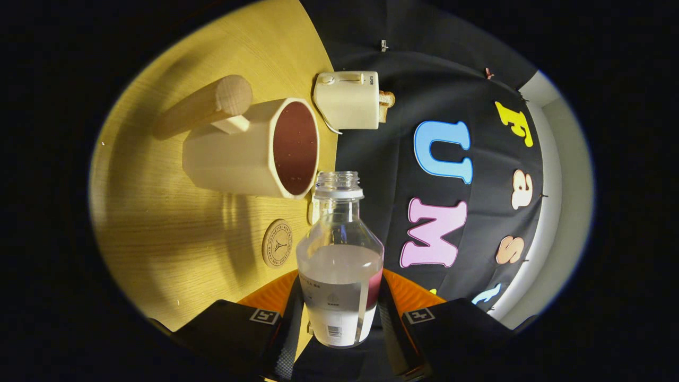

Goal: Take the bottle from table, then pour the juice into the cup, finally place the bottle on the coaster

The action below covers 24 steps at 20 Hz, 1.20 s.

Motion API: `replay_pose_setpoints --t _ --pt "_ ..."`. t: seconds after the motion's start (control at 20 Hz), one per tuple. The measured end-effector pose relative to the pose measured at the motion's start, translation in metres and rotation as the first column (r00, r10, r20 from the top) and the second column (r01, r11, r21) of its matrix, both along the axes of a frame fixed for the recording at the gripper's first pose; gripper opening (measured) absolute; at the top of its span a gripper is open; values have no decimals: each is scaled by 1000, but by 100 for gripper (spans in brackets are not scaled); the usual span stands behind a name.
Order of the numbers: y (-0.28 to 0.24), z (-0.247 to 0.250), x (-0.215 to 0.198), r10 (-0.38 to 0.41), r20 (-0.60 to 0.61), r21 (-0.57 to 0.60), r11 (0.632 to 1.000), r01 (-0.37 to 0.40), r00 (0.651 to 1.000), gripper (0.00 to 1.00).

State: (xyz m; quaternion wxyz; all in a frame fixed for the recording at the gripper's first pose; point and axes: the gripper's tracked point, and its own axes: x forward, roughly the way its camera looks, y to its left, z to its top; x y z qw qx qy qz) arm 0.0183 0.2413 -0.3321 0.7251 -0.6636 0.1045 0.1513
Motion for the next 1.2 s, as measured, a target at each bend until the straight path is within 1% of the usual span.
replay_pose_setpoints --t 0.6,1.2 --pt "8 2 8 78 38 -99 992 -74 996 70" --pt "5 2 12 93 51 -139 987 -86 994 70"
